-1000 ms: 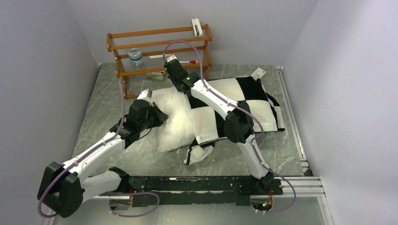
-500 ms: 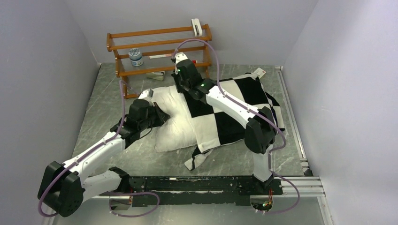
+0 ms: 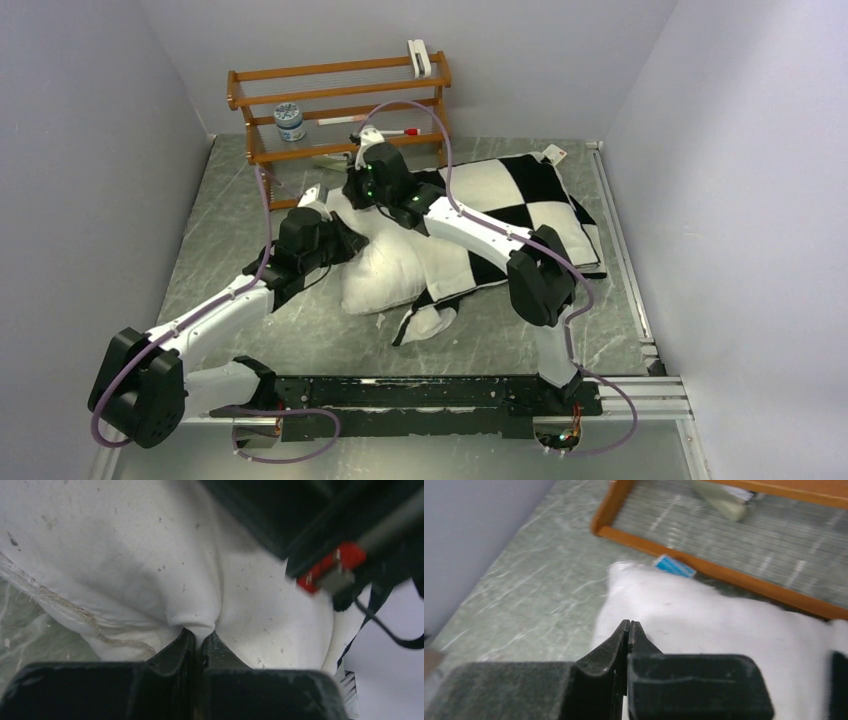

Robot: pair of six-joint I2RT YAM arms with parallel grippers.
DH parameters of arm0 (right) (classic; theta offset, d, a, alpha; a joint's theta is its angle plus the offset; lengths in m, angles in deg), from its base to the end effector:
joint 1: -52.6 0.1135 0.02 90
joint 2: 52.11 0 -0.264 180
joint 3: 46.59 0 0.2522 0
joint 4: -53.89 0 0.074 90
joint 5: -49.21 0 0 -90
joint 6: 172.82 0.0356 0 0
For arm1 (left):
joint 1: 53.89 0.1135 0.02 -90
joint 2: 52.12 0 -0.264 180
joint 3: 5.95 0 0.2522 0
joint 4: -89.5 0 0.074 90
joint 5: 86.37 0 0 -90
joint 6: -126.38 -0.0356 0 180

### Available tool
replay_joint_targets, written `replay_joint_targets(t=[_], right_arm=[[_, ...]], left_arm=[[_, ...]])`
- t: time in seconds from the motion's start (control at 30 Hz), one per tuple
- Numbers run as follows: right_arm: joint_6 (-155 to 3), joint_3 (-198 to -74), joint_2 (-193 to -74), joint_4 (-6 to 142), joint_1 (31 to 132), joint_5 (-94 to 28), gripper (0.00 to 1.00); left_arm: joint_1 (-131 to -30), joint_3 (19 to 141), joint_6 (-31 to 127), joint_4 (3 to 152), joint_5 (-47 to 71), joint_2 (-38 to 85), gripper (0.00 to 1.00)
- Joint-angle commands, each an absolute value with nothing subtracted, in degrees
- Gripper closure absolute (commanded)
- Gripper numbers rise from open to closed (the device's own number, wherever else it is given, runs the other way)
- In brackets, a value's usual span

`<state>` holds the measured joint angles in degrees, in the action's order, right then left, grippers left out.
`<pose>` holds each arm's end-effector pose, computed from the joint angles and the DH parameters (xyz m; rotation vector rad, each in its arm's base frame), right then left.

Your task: Put the pillow into the pillowcase

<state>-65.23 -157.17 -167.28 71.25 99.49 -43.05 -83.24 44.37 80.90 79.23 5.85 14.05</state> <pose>0.3327 0.3533 0.2913 -0.4848 1.9611 0.6938 0.2210 -0.1259 0.2379 -0.2561 2.1183 -0.8323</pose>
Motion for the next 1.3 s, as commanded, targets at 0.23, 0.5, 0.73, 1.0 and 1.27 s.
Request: replay_joint_targets(t=[0.23, 0.5, 0.73, 1.0, 1.27], right_arm=[[-63.7, -157.9, -163.4, 69.9, 99.7, -36.5, 1.0], [-72.8, -163.9, -163.0, 81.9, 99.0, -54.3, 0.66], [-84.8, -166.4, -165.7, 90.3, 97.0, -67.4, 0.52], [-85.5, -165.7, -169.2, 91.2, 94.5, -63.0, 0.5], [-84.8, -167.0, -173.5, 93.3, 93.5, -60.2, 0.48]], left_arm=[[-83.4, 44.7, 84.2, 89.1, 9.5, 14.2, 0.95], [-83.5, 45.9, 84.4, 89.1, 10.1, 16.1, 0.95], [-83.9, 42.6, 86.8, 89.8, 11.0, 14.1, 0.95], [-84.7, 40.1, 88.0, 90.5, 10.9, 13.3, 0.95], [-85.5, 41.3, 87.4, 90.0, 10.8, 14.1, 0.95]])
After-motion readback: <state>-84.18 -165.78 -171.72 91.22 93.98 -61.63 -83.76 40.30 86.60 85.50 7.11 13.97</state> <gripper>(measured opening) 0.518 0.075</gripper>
